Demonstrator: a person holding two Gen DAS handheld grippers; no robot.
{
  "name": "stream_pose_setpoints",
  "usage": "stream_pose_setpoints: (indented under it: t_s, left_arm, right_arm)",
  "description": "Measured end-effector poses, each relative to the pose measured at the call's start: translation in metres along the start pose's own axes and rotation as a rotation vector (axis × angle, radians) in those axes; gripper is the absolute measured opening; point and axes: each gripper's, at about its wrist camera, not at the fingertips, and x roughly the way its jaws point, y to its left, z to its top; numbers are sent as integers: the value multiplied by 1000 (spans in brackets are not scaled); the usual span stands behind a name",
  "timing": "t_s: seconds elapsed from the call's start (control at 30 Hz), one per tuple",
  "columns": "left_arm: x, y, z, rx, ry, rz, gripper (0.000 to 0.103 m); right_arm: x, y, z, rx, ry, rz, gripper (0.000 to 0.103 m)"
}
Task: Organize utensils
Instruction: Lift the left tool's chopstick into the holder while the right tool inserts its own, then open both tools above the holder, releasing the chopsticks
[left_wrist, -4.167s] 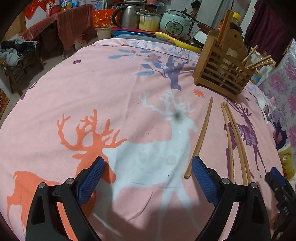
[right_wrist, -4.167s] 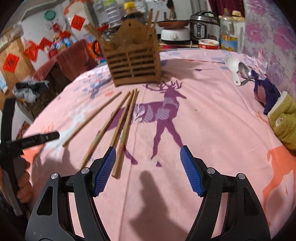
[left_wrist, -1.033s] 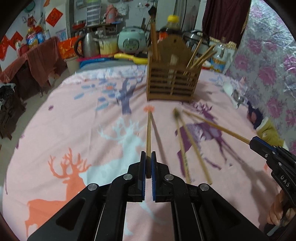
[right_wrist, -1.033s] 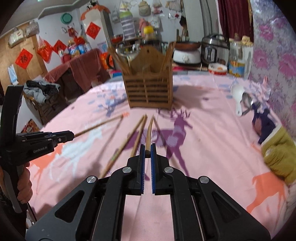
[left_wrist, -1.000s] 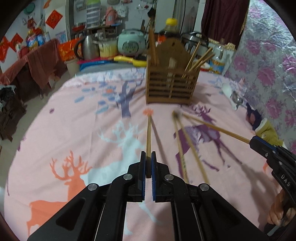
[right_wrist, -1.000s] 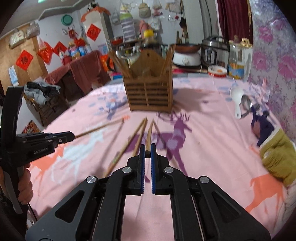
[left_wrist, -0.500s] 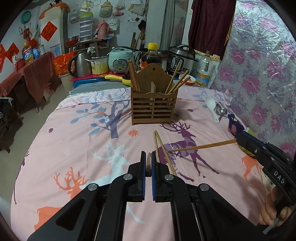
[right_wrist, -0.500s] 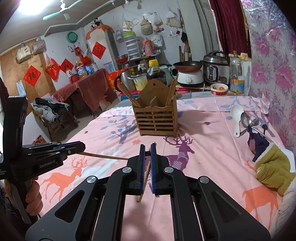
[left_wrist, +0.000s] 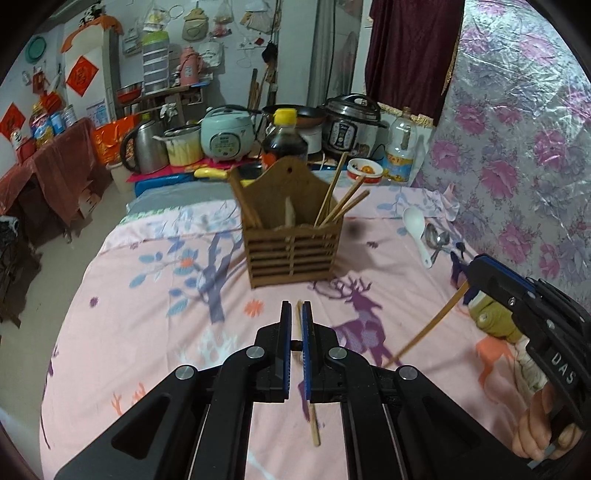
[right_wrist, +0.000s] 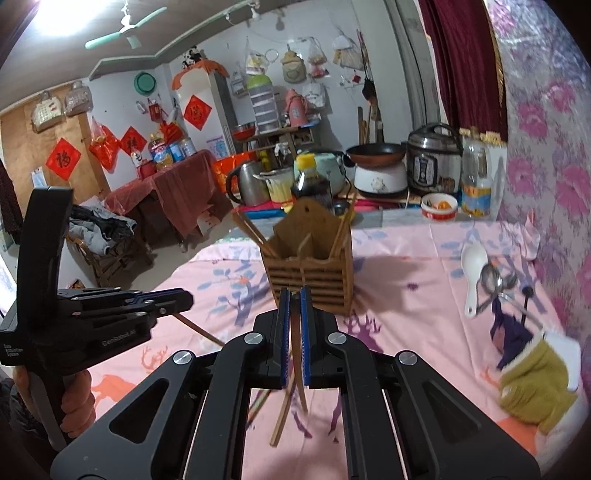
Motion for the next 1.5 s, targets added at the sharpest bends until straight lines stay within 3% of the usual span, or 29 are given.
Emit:
stream_pose_setpoints:
  t_s: [0.3, 0.73, 0.97, 1.1, 1.13, 1.17, 1.23, 1.27, 1.33, 1.5]
  left_arm:
    - [-2, -9, 63, 29, -62, 13, 6]
    - [-4, 5, 151, -38, -279, 59, 6]
    - [36, 18, 154, -67, -310, 86, 6]
    - [75, 32, 137, -116, -224, 73, 6]
    - [83, 37, 131, -133, -197, 60, 11]
    - [90, 43, 125, -155, -175, 35, 25]
    - [97, 56, 113, -210, -163, -3, 49]
    - [98, 63, 110, -248, -175, -9, 53]
    - [100, 67, 111, -229, -149, -12, 53]
    - [91, 74, 107, -250, -176, 11, 73]
  right_arm:
    - [16, 5, 39, -51, -32, -21, 7]
    - [53, -5, 111, 23, -249, -33, 7]
    - [94, -20, 119, 69, -310, -48, 7]
    - [135, -28, 97, 65, -193, -34, 12]
    - [146, -33, 89, 87, -161, -40, 14]
    - [154, -34, 90, 74, -117, -40, 14]
    - [153, -39, 90, 89, -118, -32, 17]
    - [150, -42, 89, 103, -130, -33, 26]
    - [148, -45, 91, 104, -142, -48, 34]
    - [147, -41, 90, 93, -147, -74, 37]
